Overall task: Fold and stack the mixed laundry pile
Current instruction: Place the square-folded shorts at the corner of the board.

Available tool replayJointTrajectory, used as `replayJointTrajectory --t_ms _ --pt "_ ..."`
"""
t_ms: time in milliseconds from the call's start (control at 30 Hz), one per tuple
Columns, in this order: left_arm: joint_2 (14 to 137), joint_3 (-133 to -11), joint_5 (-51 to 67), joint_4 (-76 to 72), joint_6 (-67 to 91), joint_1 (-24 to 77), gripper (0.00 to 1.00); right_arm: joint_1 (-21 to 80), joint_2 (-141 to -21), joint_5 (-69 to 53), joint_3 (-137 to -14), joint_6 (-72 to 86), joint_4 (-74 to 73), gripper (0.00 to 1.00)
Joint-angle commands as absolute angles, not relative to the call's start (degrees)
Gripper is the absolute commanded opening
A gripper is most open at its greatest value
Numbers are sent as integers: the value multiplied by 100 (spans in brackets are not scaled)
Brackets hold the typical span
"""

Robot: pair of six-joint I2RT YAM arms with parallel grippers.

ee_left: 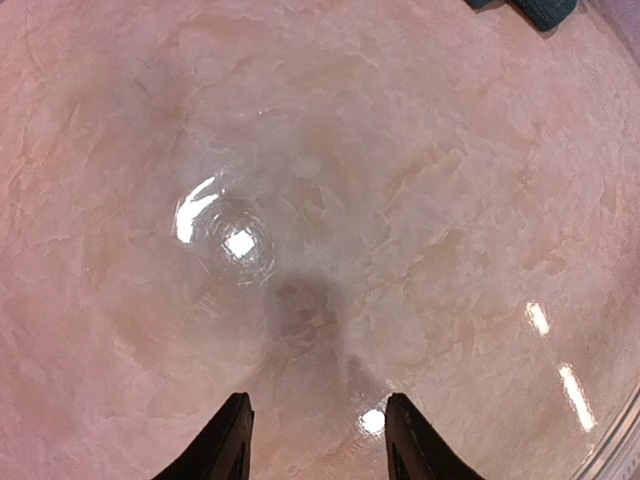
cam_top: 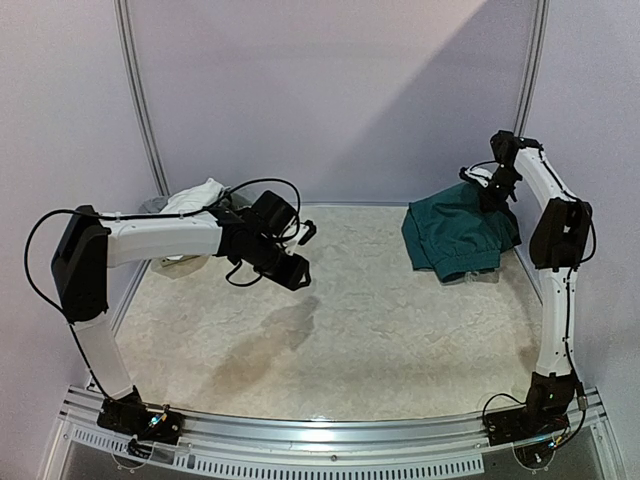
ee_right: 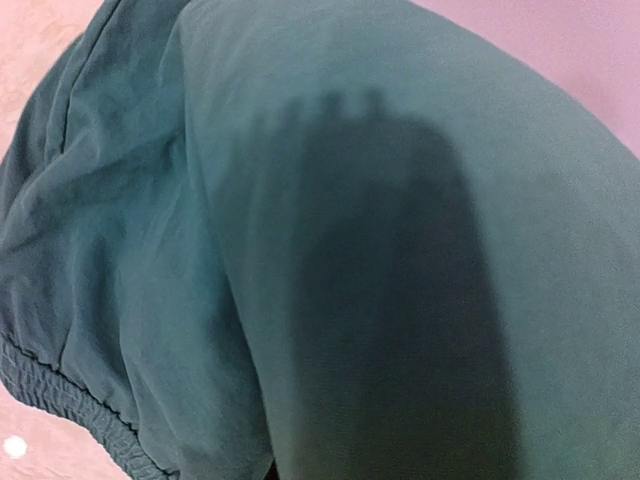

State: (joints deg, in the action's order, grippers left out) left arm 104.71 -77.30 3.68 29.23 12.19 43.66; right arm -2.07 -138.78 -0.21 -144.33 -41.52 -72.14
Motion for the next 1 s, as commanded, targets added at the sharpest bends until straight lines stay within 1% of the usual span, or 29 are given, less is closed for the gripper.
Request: replayJointTrajectory --t_ms 0,200,467,700,900,933,967 --pt "10540 -7660 438 3003 1134 4473 46 -203 -13428 456 -14823 -4447 -6890 0" --pt "10521 -7579 463 2989 1073 4479 46 -211 -13269 702 -14858 -4556 -6859 0" --pt "10380 -7414 503 2923 1081 4532 46 -396 -13298 1286 -14856 -4481 -6252 0" --pt "10329 -7315 464 2961 1094 4579 46 -625 -13811 1425 -14833 -4031 -5624 0" --pt "10342 -7337 372 3046 1097 4618 46 -685 -14283 1664 -14605 -3643 -4728 0" --pt "10344 -7339 370 3052 1106 4627 46 -681 -14315 1741 -14573 -3583 -4615 2" --pt "10357 -7339 369 3054 1115 4638 46 -685 -14381 1812 -14565 -3552 -4525 8"
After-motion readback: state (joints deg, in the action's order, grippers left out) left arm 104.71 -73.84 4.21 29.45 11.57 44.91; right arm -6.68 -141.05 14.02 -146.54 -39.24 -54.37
